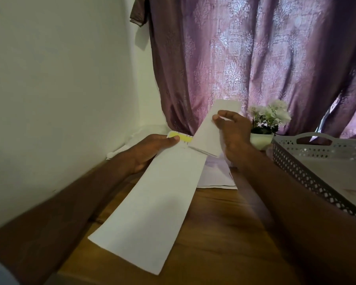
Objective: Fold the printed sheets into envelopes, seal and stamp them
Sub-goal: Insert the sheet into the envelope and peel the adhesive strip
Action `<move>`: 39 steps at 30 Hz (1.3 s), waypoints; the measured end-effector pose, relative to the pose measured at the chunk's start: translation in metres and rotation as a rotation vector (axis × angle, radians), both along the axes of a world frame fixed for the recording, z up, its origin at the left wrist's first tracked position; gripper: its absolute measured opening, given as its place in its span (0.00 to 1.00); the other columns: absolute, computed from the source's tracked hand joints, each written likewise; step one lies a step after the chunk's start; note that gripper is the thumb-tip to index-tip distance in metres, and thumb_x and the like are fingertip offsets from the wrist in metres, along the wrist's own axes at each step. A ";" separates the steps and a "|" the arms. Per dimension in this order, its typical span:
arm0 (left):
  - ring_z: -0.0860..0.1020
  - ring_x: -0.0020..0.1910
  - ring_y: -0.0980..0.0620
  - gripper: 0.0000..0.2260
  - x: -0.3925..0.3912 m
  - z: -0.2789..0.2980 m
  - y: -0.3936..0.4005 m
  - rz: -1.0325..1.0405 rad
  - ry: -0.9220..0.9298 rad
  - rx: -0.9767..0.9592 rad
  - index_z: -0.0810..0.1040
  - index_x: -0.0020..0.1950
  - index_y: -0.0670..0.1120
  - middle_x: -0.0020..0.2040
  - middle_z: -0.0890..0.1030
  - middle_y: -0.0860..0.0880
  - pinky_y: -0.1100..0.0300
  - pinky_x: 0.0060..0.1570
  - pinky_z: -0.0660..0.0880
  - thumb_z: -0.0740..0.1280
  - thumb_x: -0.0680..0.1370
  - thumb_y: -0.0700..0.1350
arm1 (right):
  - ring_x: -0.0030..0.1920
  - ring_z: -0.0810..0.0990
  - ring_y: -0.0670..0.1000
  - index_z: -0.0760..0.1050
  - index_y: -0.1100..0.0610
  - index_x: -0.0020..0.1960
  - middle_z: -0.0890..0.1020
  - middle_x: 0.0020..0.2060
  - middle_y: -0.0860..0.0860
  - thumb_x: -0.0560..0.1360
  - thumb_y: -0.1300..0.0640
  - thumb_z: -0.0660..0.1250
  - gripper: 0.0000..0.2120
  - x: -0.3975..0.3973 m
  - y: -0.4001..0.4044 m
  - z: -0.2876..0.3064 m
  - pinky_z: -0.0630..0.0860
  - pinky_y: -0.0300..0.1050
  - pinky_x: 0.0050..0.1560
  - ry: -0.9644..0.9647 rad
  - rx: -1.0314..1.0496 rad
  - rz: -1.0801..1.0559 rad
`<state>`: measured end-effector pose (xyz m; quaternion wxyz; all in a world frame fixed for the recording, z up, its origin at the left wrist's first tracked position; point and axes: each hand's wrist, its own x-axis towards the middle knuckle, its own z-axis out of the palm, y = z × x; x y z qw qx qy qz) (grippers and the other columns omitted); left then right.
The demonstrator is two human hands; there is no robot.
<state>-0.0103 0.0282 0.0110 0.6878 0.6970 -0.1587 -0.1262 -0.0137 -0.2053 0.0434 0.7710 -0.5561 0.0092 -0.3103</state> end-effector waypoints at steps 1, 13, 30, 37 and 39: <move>0.84 0.60 0.39 0.23 -0.002 -0.001 -0.002 -0.027 0.010 0.002 0.82 0.65 0.40 0.61 0.85 0.39 0.45 0.64 0.80 0.77 0.77 0.52 | 0.53 0.84 0.55 0.82 0.57 0.57 0.84 0.55 0.57 0.71 0.70 0.76 0.17 -0.001 -0.002 -0.001 0.84 0.52 0.52 0.036 -0.029 0.045; 0.86 0.56 0.39 0.15 -0.009 -0.003 -0.007 -0.064 0.040 -0.001 0.87 0.59 0.42 0.59 0.86 0.40 0.51 0.50 0.84 0.80 0.72 0.42 | 0.44 0.85 0.50 0.61 0.52 0.79 0.85 0.49 0.52 0.70 0.70 0.77 0.44 -0.010 -0.014 0.002 0.84 0.45 0.40 0.057 -0.090 0.142; 0.87 0.53 0.41 0.15 -0.015 -0.001 -0.009 -0.041 0.016 0.002 0.87 0.59 0.41 0.56 0.87 0.41 0.53 0.47 0.84 0.80 0.73 0.42 | 0.56 0.85 0.60 0.79 0.58 0.61 0.86 0.56 0.57 0.71 0.65 0.78 0.20 -0.001 -0.007 -0.009 0.81 0.62 0.61 0.029 -0.201 0.139; 0.87 0.55 0.40 0.15 -0.013 -0.001 -0.009 -0.049 -0.002 0.005 0.87 0.58 0.42 0.57 0.87 0.41 0.52 0.49 0.84 0.80 0.73 0.43 | 0.53 0.86 0.59 0.83 0.58 0.58 0.88 0.52 0.54 0.70 0.65 0.78 0.17 -0.001 -0.006 -0.007 0.82 0.61 0.58 0.016 -0.246 0.104; 0.87 0.55 0.40 0.15 -0.012 -0.001 -0.008 -0.059 -0.003 0.000 0.87 0.58 0.42 0.58 0.87 0.41 0.52 0.50 0.84 0.80 0.73 0.44 | 0.52 0.87 0.59 0.83 0.59 0.58 0.88 0.51 0.54 0.70 0.66 0.78 0.17 0.000 -0.007 -0.007 0.83 0.61 0.57 0.010 -0.242 0.097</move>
